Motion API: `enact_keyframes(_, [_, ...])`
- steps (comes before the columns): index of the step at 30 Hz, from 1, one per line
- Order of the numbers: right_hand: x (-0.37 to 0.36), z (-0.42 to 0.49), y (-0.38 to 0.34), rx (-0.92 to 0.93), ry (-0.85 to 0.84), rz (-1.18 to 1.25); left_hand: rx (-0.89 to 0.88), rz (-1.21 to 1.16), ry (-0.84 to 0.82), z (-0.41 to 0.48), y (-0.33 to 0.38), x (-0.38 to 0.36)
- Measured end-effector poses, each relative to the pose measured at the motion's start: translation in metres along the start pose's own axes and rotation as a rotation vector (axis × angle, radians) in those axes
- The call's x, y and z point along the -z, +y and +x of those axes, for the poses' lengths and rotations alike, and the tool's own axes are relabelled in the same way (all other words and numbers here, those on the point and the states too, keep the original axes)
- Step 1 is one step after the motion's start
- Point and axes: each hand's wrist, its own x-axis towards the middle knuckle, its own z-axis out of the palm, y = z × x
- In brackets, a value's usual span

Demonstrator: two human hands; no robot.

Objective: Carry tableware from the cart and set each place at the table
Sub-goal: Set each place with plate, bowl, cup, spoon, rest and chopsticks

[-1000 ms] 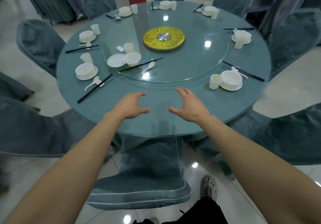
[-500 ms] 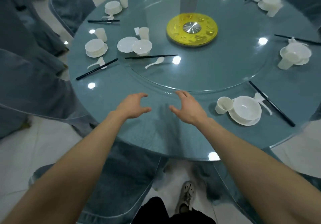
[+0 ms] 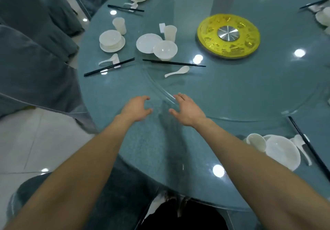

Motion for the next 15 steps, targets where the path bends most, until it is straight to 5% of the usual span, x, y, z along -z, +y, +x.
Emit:
enact_keyframes(6, [-0.008,0.069,0.008,0.063,-0.056,-0.171,-0.008,-0.003,0.029,0.04,-0.003,-0.016])
enact_keyframes(15, [-0.029,0.109,0.013,0.179,-0.041,-0.323,0.01,0.216,-0.149,0.062,0.0,-0.014])
